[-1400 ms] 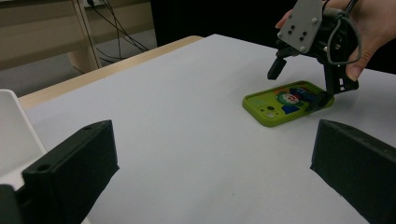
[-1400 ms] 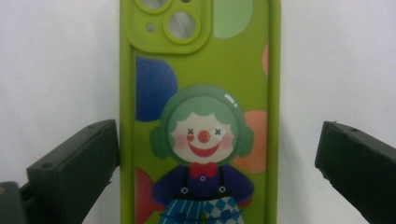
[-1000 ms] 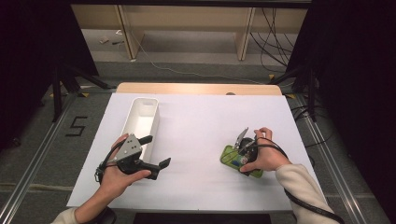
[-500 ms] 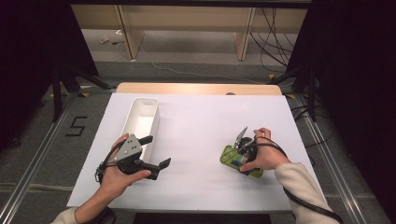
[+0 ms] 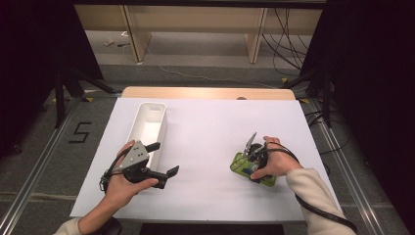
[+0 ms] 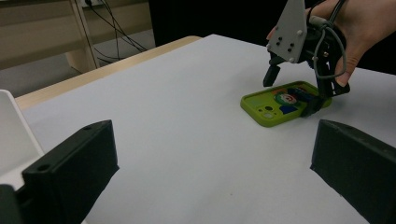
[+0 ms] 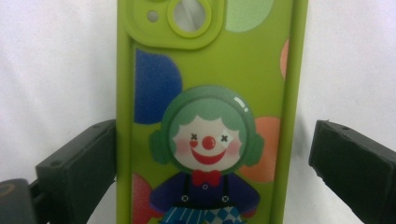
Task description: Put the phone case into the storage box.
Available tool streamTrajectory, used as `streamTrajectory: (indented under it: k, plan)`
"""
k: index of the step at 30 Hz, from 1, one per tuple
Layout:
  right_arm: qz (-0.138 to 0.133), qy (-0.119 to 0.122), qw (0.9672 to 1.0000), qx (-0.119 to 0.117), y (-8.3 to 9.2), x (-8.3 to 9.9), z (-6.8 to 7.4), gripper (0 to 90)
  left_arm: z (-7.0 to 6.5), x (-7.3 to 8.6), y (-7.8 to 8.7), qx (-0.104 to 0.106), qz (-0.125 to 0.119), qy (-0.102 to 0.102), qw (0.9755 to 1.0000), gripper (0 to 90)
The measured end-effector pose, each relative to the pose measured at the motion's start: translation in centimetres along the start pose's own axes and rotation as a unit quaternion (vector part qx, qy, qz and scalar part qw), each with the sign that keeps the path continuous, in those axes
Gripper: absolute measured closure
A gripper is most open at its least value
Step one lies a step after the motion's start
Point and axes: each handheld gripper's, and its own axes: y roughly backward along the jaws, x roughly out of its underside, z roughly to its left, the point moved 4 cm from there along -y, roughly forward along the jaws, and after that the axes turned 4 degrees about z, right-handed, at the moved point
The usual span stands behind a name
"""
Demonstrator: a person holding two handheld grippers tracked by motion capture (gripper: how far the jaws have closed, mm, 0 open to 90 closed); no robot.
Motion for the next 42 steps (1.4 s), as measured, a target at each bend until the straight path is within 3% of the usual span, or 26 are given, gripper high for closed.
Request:
streamTrajectory:
  k: [23, 42]
  plan:
    - [0.010, 0.021, 0.9996, -0.019, -0.10, -0.34, -0.26, 7.8, -0.02, -0.04, 0.03, -0.001, -0.002, 0.000, 1.0000, 0.0]
    - [0.008, 0.016, 0.9993, -0.031, -0.06, -0.25, -0.26, 11.6, -0.03, -0.04, 0.01, -0.001, -0.002, -0.001, 1.0000, 0.0]
